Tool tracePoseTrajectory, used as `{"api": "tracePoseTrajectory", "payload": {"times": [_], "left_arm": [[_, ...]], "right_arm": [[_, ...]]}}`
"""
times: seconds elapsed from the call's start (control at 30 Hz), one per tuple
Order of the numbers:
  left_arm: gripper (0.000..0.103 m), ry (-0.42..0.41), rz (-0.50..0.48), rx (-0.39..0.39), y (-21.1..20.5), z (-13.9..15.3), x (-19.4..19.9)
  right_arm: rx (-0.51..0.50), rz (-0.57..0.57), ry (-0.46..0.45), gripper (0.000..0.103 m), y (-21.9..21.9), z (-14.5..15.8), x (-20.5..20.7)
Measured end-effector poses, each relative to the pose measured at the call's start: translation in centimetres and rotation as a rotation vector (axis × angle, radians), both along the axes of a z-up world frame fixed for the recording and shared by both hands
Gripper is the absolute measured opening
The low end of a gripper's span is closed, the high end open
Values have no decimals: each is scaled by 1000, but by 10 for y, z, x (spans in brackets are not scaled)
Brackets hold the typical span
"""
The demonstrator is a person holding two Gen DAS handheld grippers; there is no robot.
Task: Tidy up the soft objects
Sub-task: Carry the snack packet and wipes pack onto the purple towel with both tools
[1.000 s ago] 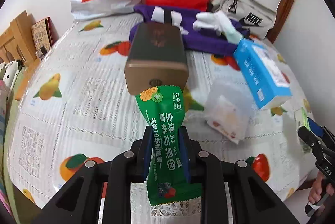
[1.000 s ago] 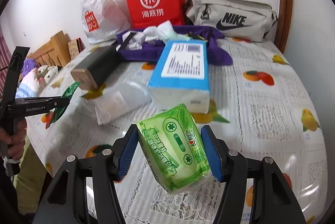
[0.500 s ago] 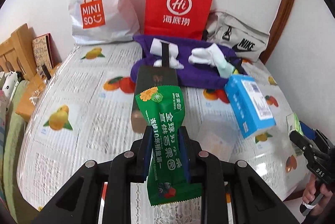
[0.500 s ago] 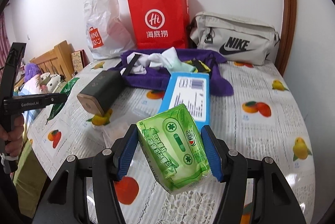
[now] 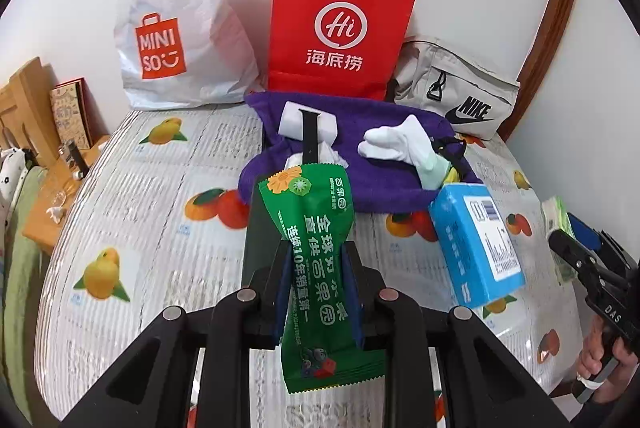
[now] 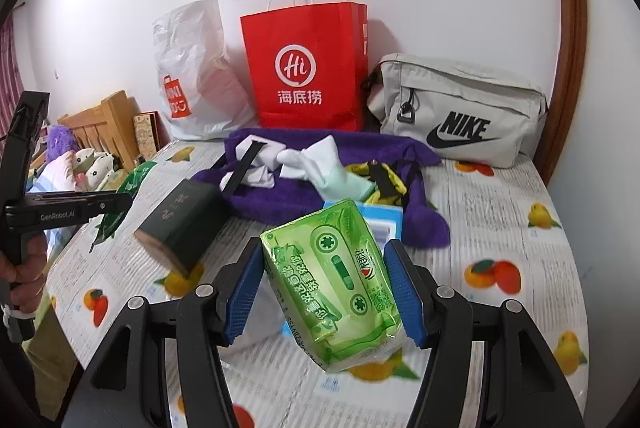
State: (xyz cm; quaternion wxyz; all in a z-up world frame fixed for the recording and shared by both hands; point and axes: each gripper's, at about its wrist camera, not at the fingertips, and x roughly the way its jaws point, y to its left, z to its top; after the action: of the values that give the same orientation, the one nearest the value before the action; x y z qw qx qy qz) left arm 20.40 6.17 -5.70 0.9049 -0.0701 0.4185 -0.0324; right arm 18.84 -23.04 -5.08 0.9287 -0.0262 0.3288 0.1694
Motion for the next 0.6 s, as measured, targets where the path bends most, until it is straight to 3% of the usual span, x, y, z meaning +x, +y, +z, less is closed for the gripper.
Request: {"api": "tracePoseTrajectory", "payload": {"times": [0.6], "left_arm": [[23,21,-4,-26,-2,-5,73]], "right_arm": [[12,37,-18,61,12,4,85]]}}
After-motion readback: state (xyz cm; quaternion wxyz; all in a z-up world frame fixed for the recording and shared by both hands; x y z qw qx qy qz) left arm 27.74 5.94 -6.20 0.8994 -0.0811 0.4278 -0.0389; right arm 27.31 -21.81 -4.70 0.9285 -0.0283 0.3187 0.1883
